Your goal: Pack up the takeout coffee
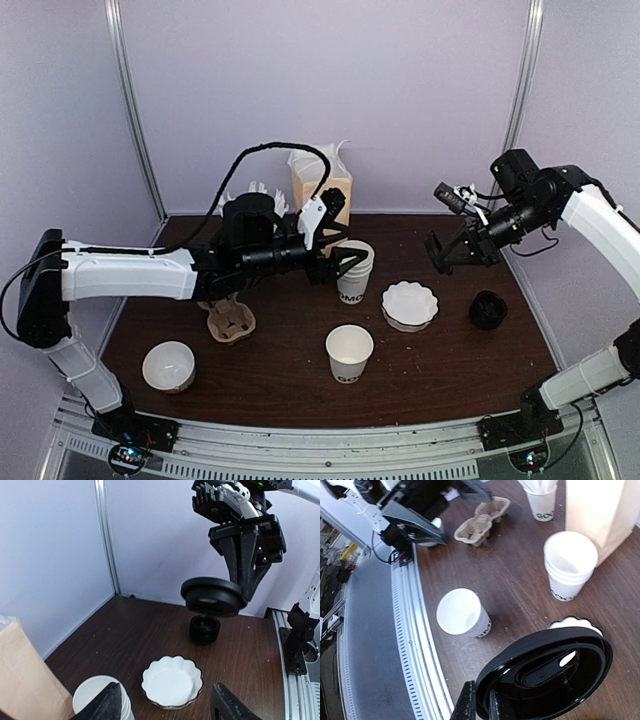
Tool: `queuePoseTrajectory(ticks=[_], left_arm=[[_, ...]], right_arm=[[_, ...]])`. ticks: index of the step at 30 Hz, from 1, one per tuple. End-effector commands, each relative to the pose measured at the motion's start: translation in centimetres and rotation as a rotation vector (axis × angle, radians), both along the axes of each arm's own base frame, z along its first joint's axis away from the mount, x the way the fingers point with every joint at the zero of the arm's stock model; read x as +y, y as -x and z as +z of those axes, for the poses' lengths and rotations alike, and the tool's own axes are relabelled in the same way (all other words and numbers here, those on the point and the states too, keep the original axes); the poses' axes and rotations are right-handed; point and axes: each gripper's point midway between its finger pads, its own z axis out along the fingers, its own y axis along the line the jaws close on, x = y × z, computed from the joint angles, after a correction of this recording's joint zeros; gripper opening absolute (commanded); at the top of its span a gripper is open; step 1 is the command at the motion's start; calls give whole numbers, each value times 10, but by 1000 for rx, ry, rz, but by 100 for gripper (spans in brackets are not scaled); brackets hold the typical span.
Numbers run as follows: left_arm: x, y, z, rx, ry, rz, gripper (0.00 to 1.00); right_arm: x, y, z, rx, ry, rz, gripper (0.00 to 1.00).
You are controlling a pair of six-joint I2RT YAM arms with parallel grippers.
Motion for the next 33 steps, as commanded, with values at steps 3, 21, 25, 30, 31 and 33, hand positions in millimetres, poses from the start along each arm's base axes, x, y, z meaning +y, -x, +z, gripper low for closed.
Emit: queuePoseTrajectory(ticks=[3, 21, 25, 30, 31, 33], left_arm=[[-22, 23, 48, -175, 244, -152, 64], [-25, 37, 65, -233, 333, -127, 70], [-34, 38, 62, -236, 313, -125, 72], [-45, 47, 59, -270, 297, -161, 74], [-47, 49, 58, -280, 294, -160, 75], [-51, 51, 57, -302, 289, -146, 83]], right_arm=[[34, 28, 26, 40, -102, 175, 7], [56, 46, 74, 114, -307, 279, 7], [57, 49, 76, 134, -328, 284, 7], [57, 48, 76, 130, -326, 275, 7], [57, 49, 76, 132, -328, 275, 7], [57, 49, 77, 132, -330, 275, 7]])
